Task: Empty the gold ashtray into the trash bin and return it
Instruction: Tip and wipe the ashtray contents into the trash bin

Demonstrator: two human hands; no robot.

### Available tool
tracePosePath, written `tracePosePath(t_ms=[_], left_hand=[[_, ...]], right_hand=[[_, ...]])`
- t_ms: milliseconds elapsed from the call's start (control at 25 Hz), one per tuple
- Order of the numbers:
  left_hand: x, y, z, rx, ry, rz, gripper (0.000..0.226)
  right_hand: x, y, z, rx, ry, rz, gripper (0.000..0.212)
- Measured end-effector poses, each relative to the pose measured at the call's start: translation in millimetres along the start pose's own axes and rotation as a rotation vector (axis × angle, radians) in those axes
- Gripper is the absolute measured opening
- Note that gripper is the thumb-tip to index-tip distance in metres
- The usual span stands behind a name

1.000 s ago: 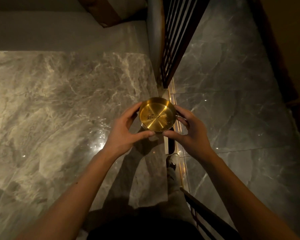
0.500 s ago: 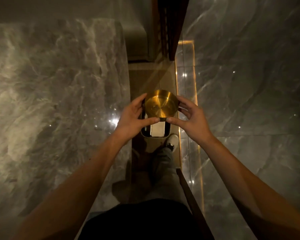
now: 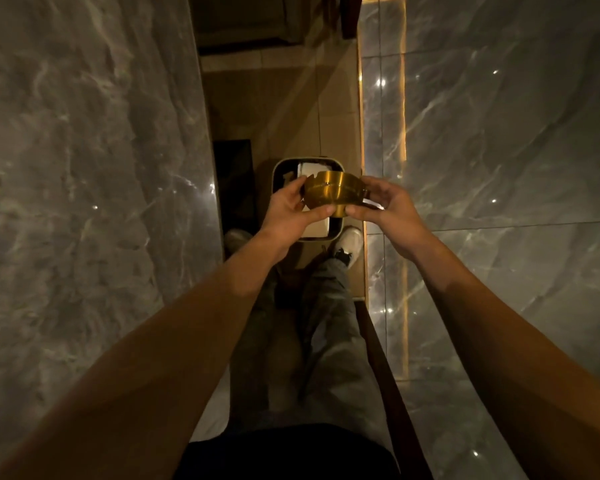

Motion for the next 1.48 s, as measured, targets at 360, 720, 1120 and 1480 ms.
tracePosePath(t_ms=[360, 720, 1120, 1480], left_hand=[[11.8, 100.4, 70.7, -0.174, -0.174, -0.078, 0.034], [8.2, 157.8, 124.9, -0.284, -0.353, -0.082, 0.033], [5.6, 199.1, 168.8, -0.319, -0.489, -0.023, 0.044], [11.4, 210.1, 177.9, -0.326, -0.631, 0.057, 0.043]], right_hand=[[16.8, -82.3, 76.3, 0.106, 0.157, -0.008, 0.045], [41.3, -154.9, 129.7, 0.225, 0.040, 0.102, 0.040], [57.5, -196.9, 156.7, 0.186, -0.082, 0.065, 0.038], [55.8, -206.6, 157.0, 0.130, -0.073, 0.016, 0.039]])
Point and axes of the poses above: each hand's wrist, its own z-axis towards the middle knuckle, its own x-axis out of the palm, y = z × x, the point moved 7 cm from there along z, towards the middle knuckle, and after that the axes turned 6 degrees about -y, right-handed, at the moved point
